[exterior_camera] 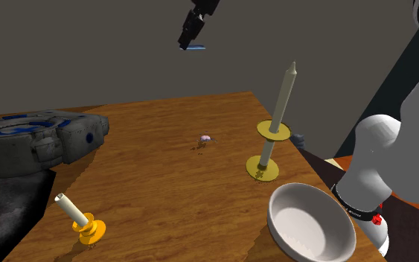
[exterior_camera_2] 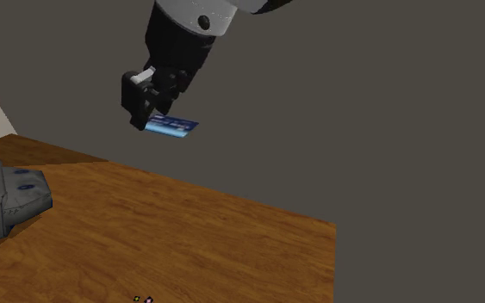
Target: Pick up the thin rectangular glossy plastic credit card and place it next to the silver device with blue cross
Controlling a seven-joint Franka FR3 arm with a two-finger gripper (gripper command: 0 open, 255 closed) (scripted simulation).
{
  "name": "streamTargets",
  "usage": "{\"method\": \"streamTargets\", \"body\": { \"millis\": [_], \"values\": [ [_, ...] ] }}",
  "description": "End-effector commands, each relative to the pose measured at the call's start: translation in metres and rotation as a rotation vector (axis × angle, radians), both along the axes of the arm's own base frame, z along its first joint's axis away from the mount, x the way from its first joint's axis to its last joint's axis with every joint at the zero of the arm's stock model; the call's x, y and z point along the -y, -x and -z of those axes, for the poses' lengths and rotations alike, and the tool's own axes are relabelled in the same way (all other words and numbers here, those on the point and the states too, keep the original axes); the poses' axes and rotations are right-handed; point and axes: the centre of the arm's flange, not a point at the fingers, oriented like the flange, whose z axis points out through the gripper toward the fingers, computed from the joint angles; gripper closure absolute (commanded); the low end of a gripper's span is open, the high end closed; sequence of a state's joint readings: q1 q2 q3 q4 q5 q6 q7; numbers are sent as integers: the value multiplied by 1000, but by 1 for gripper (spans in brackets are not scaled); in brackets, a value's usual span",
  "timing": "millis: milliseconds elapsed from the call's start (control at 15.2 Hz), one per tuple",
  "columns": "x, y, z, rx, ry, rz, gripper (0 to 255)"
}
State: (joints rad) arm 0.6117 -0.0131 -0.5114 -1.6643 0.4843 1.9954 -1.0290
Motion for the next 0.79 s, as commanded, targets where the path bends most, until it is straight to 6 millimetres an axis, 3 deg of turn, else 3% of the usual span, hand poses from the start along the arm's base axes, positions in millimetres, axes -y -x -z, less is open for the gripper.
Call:
{"method": "streamTargets", "body": {
  "millis": [0, 726],
  "values": [
    [-25, -9, -1, 0, -1, 1, 255],
    [-162, -57, -2, 0, -1, 1, 255]
  ]
}}
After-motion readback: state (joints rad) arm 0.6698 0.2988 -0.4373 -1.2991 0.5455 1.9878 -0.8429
